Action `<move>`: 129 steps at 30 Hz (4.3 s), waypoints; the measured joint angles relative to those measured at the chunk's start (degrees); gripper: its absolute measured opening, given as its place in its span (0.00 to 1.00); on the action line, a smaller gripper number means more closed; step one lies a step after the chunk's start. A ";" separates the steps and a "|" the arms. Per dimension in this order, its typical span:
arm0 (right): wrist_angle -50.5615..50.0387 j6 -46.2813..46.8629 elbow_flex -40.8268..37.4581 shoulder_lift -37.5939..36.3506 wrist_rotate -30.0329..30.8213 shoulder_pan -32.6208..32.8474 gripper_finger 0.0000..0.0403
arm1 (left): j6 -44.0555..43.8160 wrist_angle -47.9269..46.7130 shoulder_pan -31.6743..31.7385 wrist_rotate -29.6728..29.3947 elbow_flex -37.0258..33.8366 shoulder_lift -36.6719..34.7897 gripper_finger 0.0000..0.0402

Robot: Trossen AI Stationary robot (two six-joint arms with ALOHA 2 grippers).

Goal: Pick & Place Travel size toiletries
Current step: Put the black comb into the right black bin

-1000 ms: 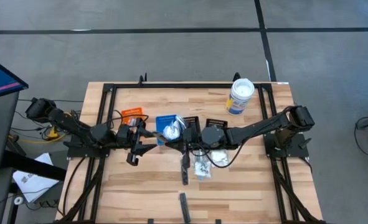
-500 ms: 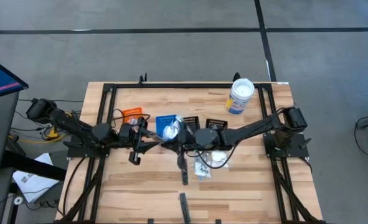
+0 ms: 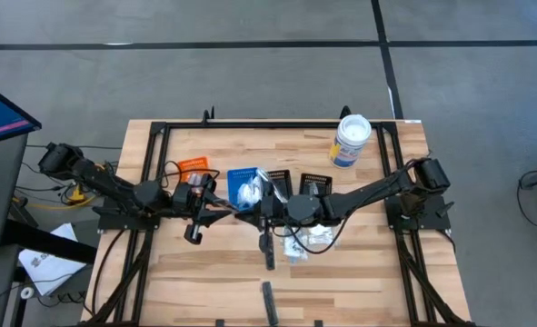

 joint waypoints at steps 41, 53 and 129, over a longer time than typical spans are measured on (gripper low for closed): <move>8.53 -26.39 -0.04 -3.46 5.66 8.69 0.67 | 6.22 12.75 -10.95 -11.08 -4.57 -4.70 0.01; 18.65 -22.78 -0.07 1.59 5.47 4.56 0.67 | 9.30 32.30 -9.41 -10.16 -9.05 -2.84 0.01; -4.00 -2.17 18.59 11.28 -8.41 1.22 0.02 | -0.89 -39.26 -13.18 -12.70 11.43 -12.80 0.15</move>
